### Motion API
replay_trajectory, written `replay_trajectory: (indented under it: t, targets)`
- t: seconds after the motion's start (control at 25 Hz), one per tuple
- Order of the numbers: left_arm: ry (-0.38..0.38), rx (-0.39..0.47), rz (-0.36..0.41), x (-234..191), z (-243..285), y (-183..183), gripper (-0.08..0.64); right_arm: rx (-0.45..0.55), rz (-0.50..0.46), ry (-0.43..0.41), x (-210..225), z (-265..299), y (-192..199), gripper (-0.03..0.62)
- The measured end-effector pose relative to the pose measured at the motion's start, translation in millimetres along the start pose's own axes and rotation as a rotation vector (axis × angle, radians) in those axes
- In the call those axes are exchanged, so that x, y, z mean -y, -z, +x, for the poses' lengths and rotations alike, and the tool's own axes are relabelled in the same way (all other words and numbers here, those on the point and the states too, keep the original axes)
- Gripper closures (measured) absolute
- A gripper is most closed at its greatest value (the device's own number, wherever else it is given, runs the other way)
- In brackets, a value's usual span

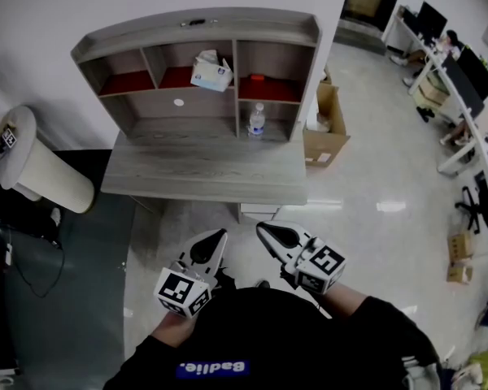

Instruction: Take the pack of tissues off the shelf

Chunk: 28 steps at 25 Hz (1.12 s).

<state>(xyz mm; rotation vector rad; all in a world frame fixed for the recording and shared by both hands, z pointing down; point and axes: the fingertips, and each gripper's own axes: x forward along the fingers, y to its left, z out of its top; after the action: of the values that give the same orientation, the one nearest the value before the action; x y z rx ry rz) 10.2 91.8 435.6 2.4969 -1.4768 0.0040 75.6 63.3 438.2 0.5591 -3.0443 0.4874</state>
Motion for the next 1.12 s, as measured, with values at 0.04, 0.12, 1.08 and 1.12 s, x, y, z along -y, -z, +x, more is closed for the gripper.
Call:
replay_trajectory:
  t: [0.04, 0.12, 1.08, 1.12]
  targets:
    - [0.006, 0.004, 0.006, -6, 3, -3, 0.558, 0.0, 0.003, 0.009, 4, 5, -1, 0.566]
    - [0.021, 0.008, 0.01, -20, 9, -8, 0.558, -0.003, 0.015, 0.03, 12, 16, -3, 0.566]
    - [0.201, 0.016, 0.022, -153, 63, -67, 0.557, -0.012, 0.0, 0.153, 69, 138, -39, 0.566]
    - [0.205, 0.018, 0.021, -157, 64, -68, 0.558, -0.015, 0.005, 0.158, 70, 141, -38, 0.566]
